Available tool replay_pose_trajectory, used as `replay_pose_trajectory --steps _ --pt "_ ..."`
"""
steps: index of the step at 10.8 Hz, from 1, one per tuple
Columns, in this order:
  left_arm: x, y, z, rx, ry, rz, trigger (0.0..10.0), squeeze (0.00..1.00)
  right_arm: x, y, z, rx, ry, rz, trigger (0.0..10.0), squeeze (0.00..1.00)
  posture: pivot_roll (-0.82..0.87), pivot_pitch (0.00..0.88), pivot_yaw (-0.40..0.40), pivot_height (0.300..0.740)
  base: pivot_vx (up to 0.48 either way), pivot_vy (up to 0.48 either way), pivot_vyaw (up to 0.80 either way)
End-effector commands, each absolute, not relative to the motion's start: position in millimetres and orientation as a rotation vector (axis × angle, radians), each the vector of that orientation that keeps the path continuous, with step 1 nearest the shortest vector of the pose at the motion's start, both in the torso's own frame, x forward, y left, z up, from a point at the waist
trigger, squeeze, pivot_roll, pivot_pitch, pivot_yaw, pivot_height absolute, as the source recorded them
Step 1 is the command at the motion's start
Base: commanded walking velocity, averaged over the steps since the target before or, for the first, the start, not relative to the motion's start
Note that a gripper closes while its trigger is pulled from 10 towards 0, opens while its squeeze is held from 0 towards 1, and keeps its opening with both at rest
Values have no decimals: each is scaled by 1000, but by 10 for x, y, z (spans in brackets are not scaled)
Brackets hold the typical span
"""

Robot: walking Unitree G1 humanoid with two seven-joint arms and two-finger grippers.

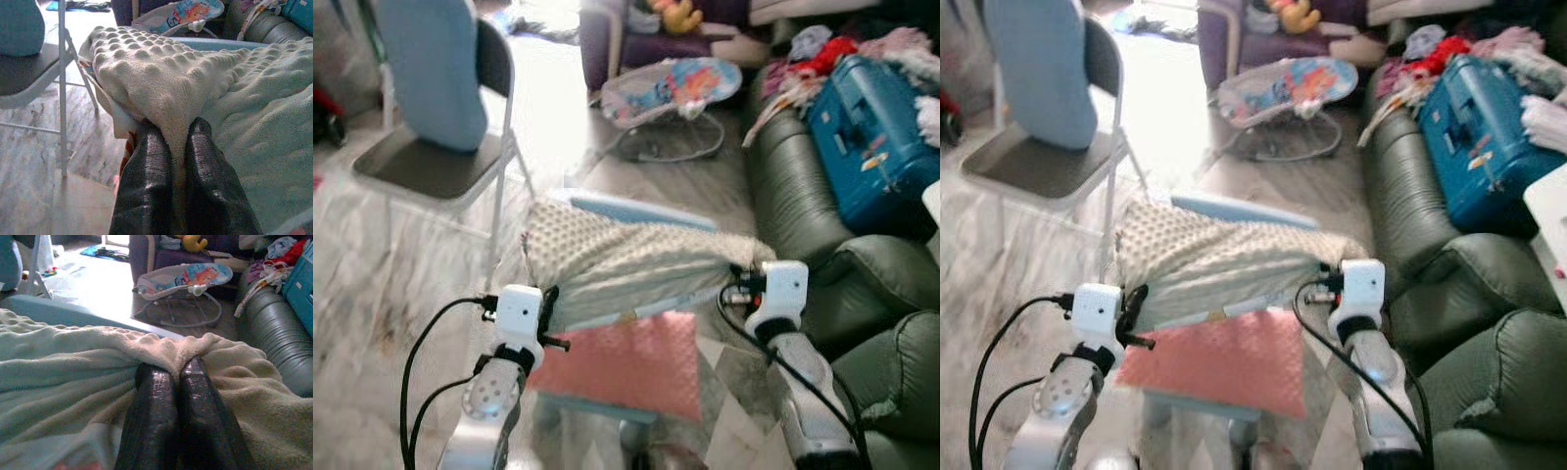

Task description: Move the pillow to the sofa

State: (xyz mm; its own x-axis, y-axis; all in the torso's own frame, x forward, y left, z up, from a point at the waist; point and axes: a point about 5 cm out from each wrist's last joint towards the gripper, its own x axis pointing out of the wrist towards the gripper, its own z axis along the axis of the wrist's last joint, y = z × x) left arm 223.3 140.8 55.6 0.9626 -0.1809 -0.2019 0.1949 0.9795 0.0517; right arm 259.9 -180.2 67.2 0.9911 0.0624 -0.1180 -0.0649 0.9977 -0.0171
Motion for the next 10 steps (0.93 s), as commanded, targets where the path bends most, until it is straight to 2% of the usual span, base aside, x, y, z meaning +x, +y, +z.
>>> replay_pose_trajectory --steps 1,10 --pt "2210 1480 560 77 208 -171 10000 0 2582 -1984 677 -37 122 -5 10000 0 -34 71 -83 740 -322 0 0" --pt "2184 1518 590 89 226 -179 10000 0 2596 -1986 645 -39 136 -24 10000 0 -27 91 -79 740 -337 0 0"
